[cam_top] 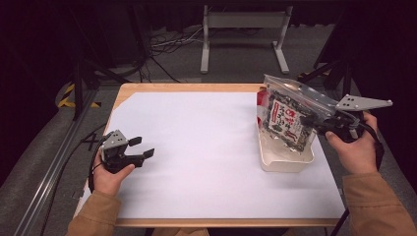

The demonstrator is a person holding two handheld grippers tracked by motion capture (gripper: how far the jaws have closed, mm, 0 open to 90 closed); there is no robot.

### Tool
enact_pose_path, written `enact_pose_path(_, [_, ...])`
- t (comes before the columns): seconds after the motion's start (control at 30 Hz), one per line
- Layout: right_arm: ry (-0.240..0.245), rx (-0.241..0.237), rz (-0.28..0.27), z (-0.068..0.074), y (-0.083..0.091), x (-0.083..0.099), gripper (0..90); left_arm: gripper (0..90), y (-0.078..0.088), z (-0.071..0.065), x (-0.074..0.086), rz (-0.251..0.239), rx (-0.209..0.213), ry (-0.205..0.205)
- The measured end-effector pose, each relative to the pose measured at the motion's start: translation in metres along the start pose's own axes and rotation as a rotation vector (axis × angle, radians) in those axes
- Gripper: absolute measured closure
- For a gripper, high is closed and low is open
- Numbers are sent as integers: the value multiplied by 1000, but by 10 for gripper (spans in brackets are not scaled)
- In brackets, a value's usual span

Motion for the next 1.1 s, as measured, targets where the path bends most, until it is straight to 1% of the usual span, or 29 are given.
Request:
enact_pose_path(0.1, [-2,-3,16,0,-4,5,760,306,0,-1,0,-2,1,1])
enact_pose_path(0.13, [1,-2,17,1,-5,6,760,306,0,-1,0,2,0,-4])
enact_pose_path(0.3, [4,-1,24,2,-10,10,760,305,0,0,0,4,-1,-3])
enact_pose_path(0.4, [2,0,22,1,-11,11,759,304,-1,0,1,1,-2,1])
enact_pose_path(0.47, [19,1,24,2,-13,13,760,304,0,0,1,4,-2,-2])
enact_pose_path(0.6, [11,1,15,2,-14,16,760,304,0,-1,1,2,-2,2])
enact_pose_path(0.73, [14,2,8,4,-17,19,760,303,0,-1,1,3,-2,5])
enact_pose_path(0.77, [15,5,6,4,-18,20,760,303,1,-2,2,4,-2,11])
enact_pose_path(0.93, [-5,6,10,2,-19,27,761,303,3,-1,3,4,-6,6])
enact_pose_path(0.97, [-13,4,7,2,-19,29,761,303,5,-1,4,4,-9,15])
enact_pose_path(1.0, [-27,3,4,2,-19,33,761,303,6,0,5,1,-15,13])
enact_pose_path(1.07, [-32,5,-11,1,-19,38,761,303,7,1,6,0,-18,16])
enact_pose_path(1.1, [-31,8,-18,1,-18,41,761,303,8,1,6,0,-17,24])
Point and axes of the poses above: each handheld gripper's, and its own axes: y roughly backward along the jaws, x roughly out of its underside, z roughly to its left, the point moved 6 cm from there along -y, roughly forward along the jaws, and after that the axes turned 4 degrees about y, right-handed, at the moved point
